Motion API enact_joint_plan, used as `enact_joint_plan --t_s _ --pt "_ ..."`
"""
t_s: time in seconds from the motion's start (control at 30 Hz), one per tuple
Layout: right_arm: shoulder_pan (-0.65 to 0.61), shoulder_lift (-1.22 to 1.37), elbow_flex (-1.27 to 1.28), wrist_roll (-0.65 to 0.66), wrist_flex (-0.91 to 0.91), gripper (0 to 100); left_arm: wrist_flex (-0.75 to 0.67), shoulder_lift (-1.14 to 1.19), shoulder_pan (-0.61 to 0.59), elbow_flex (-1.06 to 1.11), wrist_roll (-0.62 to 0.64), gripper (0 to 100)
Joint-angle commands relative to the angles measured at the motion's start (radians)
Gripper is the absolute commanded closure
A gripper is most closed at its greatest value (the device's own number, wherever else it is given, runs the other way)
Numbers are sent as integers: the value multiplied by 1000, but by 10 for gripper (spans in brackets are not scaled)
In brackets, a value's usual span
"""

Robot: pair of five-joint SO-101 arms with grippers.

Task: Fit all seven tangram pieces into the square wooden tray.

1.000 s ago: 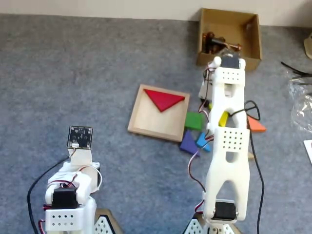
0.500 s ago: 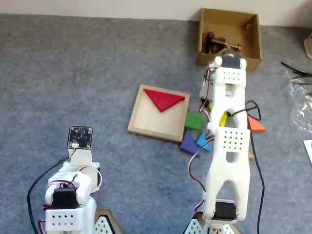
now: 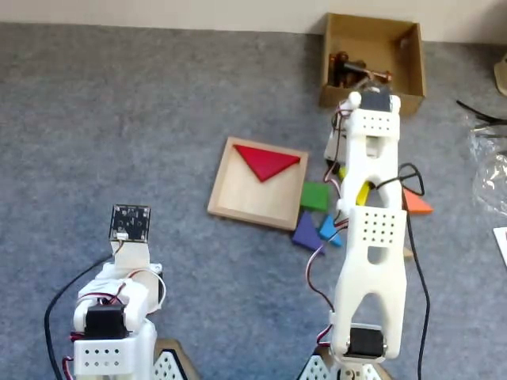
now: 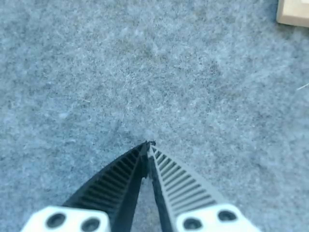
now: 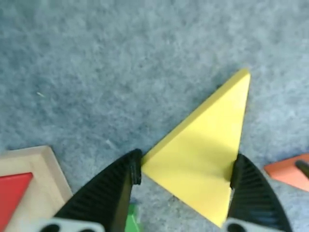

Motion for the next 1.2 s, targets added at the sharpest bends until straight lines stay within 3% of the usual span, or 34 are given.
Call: enact_joint_plan --t_s 0.0,0.7,0.93,1.17 --pt "15 -24 -54 -2 13 756 5 -5 -13 22 -6 993" --pt "16 -24 -50 -3 16 758 5 -5 -13 22 -6 993" --pt "16 -24 -53 -2 15 885 5 -5 -13 22 -6 993" --pt "16 -24 -48 -2 15 890 5 -5 -13 22 -6 993"
